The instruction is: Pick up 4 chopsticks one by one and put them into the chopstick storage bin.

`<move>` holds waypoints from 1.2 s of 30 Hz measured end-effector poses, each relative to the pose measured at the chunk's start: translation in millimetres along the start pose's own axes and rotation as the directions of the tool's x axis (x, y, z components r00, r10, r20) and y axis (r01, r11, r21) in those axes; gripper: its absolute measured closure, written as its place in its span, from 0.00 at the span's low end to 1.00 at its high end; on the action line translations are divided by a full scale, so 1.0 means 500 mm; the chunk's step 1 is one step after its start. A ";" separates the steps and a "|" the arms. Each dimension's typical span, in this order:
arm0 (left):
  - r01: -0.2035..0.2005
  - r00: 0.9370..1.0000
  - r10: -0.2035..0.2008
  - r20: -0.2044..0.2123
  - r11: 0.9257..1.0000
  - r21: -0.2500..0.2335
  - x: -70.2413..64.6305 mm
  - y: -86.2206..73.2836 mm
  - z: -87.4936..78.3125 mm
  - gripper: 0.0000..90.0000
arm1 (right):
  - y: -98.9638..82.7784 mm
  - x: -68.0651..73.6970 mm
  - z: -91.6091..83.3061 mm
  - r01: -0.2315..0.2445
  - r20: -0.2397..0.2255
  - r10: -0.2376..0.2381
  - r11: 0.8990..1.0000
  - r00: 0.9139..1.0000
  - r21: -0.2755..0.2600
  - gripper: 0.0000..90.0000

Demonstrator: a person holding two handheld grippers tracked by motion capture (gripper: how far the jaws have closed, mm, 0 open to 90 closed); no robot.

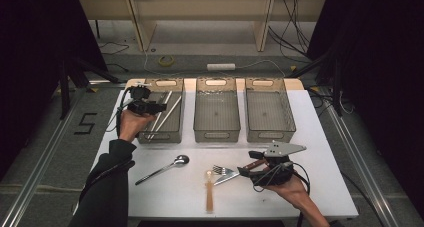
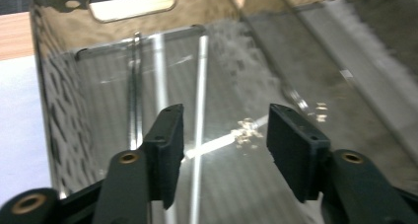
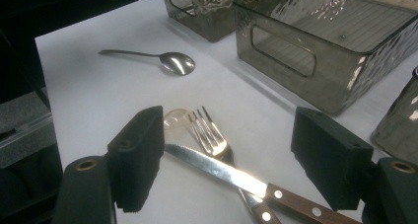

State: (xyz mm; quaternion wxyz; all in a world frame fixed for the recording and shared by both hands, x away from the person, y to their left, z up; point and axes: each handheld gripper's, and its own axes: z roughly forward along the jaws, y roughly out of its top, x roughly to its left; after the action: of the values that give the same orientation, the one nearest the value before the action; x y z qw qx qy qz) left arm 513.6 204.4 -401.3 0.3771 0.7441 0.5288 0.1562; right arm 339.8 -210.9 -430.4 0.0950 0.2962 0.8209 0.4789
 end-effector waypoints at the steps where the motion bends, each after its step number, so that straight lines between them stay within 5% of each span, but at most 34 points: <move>1: -0.010 1.000 0.010 0.012 1.000 0.005 -0.005 -0.002 -0.006 0.49 | 0.000 0.000 0.000 0.000 0.001 0.000 1.000 1.000 -0.001 0.33; 7: -0.038 0.997 0.039 0.067 0.999 -0.016 -0.028 -0.024 -0.044 0.43 | 0.000 0.001 0.000 0.002 0.003 -0.002 1.000 1.000 -0.004 0.33; 14: -0.093 0.993 0.092 0.078 0.996 0.007 -0.057 -0.048 -0.071 0.40 | 0.001 0.003 0.000 0.003 0.004 -0.003 1.000 1.000 -0.007 0.33; 21: -0.178 0.979 0.171 0.108 0.982 0.060 -0.100 -0.076 -0.081 0.37 | 0.001 0.003 -0.004 0.002 0.008 -0.002 1.000 1.000 -0.010 0.33; 36: -0.216 0.970 0.203 0.132 0.972 0.092 -0.134 -0.124 -0.100 0.35 | -0.002 -0.004 -0.008 -0.010 0.017 0.010 1.000 1.000 -0.006 0.33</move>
State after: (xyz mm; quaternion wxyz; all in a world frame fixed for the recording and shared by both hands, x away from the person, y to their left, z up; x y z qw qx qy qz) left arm 414.4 173.4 -402.0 0.3503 0.8228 0.4307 0.1212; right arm 339.2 -215.4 -429.5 0.1006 0.3042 0.8171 0.4792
